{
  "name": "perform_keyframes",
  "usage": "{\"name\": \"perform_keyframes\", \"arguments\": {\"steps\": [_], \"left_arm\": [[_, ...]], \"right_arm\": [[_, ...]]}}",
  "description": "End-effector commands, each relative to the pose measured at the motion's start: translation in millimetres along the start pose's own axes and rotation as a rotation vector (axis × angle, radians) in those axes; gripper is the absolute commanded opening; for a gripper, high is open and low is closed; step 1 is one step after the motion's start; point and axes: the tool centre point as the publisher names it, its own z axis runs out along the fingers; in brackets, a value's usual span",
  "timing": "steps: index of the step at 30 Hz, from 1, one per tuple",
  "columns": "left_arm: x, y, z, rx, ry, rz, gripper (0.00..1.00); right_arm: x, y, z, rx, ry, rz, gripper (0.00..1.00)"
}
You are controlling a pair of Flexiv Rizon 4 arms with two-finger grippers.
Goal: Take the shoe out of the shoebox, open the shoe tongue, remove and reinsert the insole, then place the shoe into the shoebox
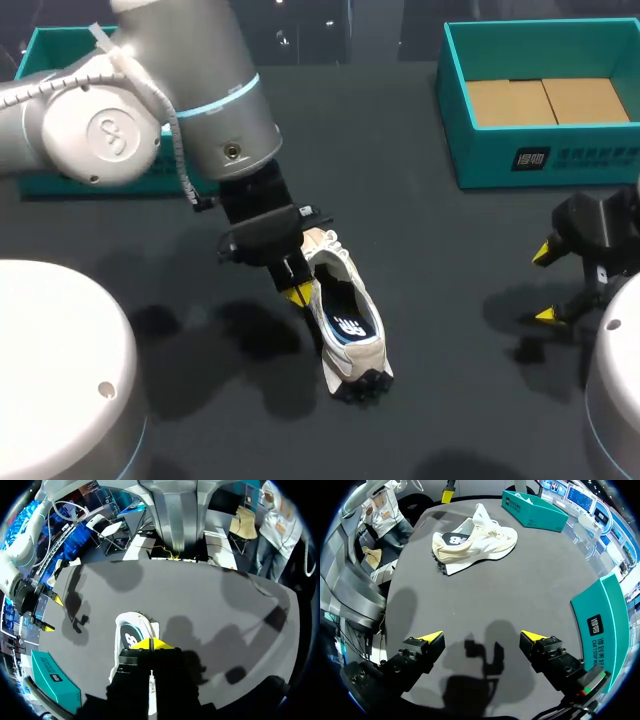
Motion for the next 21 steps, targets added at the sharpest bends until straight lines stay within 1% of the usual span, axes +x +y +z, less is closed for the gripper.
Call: {"name": "perform_keyframes", "arguments": {"steps": [1,4,6,10,12,21], "left_arm": [[-10.0,5.9,4.1,0.007,0.240,-0.001,0.00],[-10.0,5.9,4.1,0.007,0.240,-0.001,0.00],[-15.8,6.6,16.2,0.029,0.279,0.035,0.00],[-24.9,10.4,29.5,0.022,0.335,0.073,0.00],[-26.7,13.1,33.6,0.016,0.342,0.073,0.00],[-23.8,26.9,52.8,0.003,0.377,0.107,0.00]], "right_arm": [[2.0,0.0,0.0,0.003,-0.003,0.000,1.00],[2.0,0.0,0.0,0.003,-0.003,0.000,1.00],[2.0,0.0,0.0,0.003,-0.003,0.000,1.00],[2.0,0.0,0.0,0.003,-0.003,0.000,1.00],[2.0,0.0,0.0,0.003,-0.003,0.000,1.00],[2.0,0.0,0.0,0.003,-0.003,0.000,1.00]]}}
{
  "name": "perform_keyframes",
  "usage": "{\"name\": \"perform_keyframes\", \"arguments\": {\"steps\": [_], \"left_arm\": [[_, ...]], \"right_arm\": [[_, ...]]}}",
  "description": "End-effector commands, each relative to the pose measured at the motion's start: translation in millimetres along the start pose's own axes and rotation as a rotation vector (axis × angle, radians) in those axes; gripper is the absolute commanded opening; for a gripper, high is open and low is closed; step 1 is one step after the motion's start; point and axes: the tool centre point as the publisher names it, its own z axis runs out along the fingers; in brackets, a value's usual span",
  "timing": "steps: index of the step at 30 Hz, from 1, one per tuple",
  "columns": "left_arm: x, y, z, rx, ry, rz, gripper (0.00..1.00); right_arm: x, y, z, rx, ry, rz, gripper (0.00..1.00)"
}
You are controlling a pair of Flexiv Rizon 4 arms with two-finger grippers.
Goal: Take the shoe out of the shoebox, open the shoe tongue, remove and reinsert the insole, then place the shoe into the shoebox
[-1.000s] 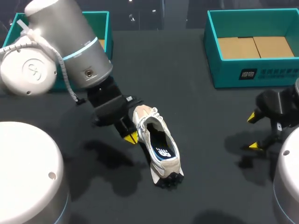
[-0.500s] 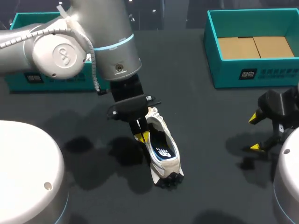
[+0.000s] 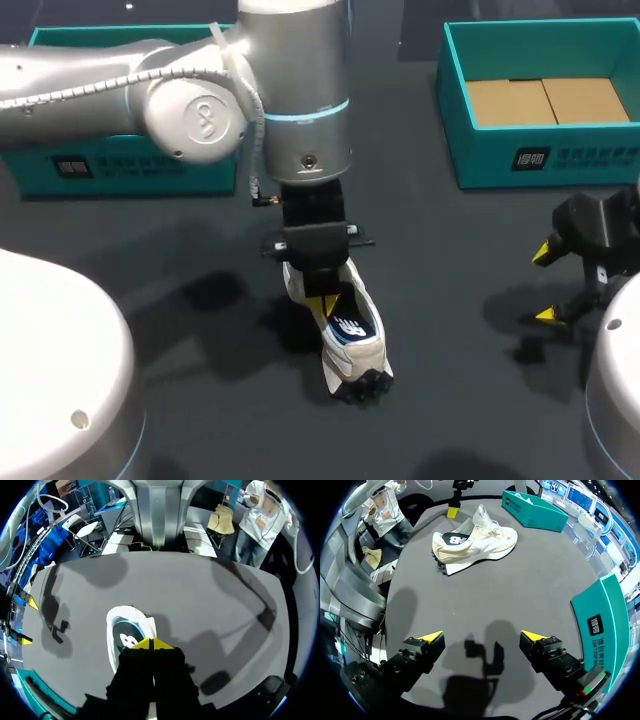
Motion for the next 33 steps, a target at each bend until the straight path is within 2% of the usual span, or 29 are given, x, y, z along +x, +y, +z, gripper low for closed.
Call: {"name": "perform_keyframes", "arguments": {"steps": [1,22,26,33], "left_arm": [[-7.2,6.8,11.1,0.005,0.149,0.011,0.00],[-18.5,19.3,54.6,0.021,0.157,0.041,0.00],[-17.2,15.5,51.9,0.018,0.141,0.050,0.00],[-21.3,-1.1,41.2,-0.030,0.095,0.067,0.00]], "right_arm": [[2.2,0.1,-0.1,0.003,-0.004,0.001,1.00],[2.2,0.1,-0.1,0.003,-0.004,0.001,1.00],[2.2,0.1,-0.1,0.003,-0.004,0.001,1.00],[2.2,0.1,-0.1,0.003,-0.004,0.001,1.00]]}}
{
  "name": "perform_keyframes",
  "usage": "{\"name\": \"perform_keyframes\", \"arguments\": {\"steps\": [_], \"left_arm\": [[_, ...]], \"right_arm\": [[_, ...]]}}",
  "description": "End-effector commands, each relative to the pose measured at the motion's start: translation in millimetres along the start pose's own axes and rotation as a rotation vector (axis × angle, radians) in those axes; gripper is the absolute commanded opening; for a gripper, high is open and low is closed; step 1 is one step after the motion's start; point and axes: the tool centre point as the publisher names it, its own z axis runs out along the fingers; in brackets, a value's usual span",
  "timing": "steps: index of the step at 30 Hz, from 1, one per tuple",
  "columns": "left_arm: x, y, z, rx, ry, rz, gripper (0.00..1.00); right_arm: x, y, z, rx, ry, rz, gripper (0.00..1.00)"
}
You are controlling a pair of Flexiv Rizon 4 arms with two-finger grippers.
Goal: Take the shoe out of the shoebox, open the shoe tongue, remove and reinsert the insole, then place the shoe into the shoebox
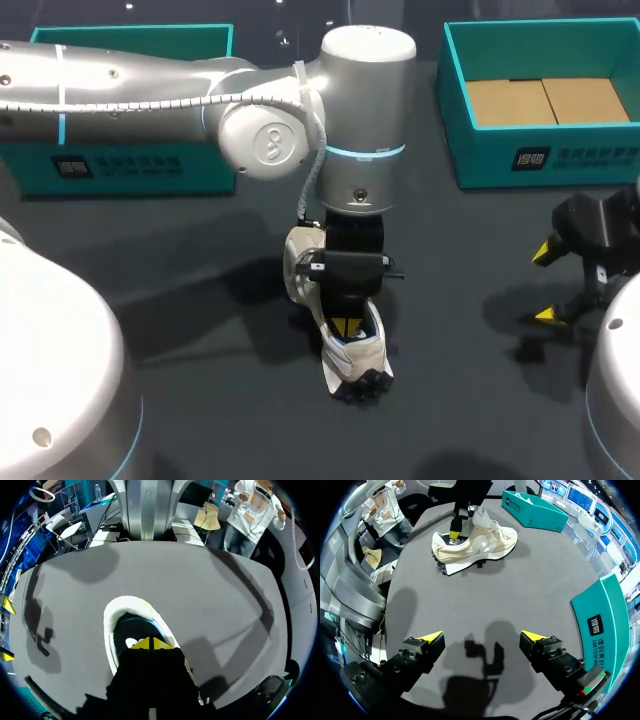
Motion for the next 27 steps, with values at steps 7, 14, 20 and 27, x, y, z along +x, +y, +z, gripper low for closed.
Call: {"name": "perform_keyframes", "arguments": {"steps": [7,14,20,27], "left_arm": [[-3.8,-8.6,20.3,-0.058,-0.004,-0.036,0.00],[-2.6,4.3,36.1,-0.053,-0.039,-0.080,0.00],[4.3,-5.0,11.8,-0.102,-0.104,-0.075,0.00],[-7.5,-11.9,7.3,-0.176,-0.152,-0.068,0.00]], "right_arm": [[2.6,0.1,-0.6,0.003,-0.004,0.001,1.00],[2.6,0.1,-0.6,0.003,-0.004,0.001,1.00],[2.6,0.1,-0.6,0.003,-0.004,0.001,1.00],[2.6,0.1,-0.6,0.003,-0.004,0.001,1.00]]}}
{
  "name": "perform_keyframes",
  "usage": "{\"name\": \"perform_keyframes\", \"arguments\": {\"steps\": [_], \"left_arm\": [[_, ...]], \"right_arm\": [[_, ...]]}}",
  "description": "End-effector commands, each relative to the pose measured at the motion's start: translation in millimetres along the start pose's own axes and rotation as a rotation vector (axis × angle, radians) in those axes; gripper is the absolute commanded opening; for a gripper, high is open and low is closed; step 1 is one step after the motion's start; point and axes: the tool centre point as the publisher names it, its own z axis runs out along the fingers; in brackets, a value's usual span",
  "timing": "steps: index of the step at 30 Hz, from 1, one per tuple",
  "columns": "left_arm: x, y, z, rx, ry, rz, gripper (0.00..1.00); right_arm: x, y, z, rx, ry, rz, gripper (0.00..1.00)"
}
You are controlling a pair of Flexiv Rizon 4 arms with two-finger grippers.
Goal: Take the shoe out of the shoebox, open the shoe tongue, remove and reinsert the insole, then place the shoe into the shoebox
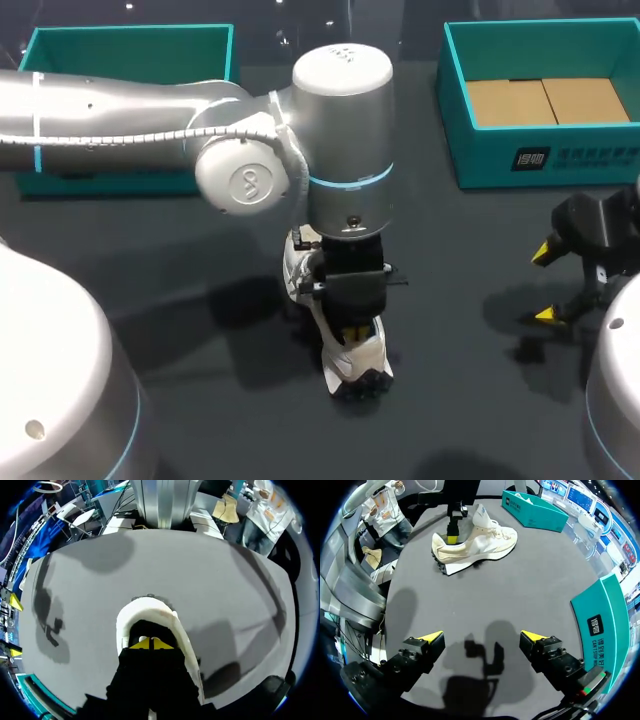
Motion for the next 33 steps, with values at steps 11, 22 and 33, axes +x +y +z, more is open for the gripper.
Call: {"name": "perform_keyframes", "arguments": {"steps": [11,22,33], "left_arm": [[-6.3,-4.8,41.2,-0.057,0.007,-0.065,0.00],[8.5,3.9,19.0,-0.106,-0.033,-0.097,0.00],[-13.9,14.2,32.2,-0.094,-0.050,-0.129,0.00]], "right_arm": [[2.8,0.1,-0.8,0.003,-0.005,0.001,1.00],[2.8,0.1,-0.8,0.003,-0.005,0.001,1.00],[2.8,0.1,-0.8,0.003,-0.005,0.001,1.00]]}}
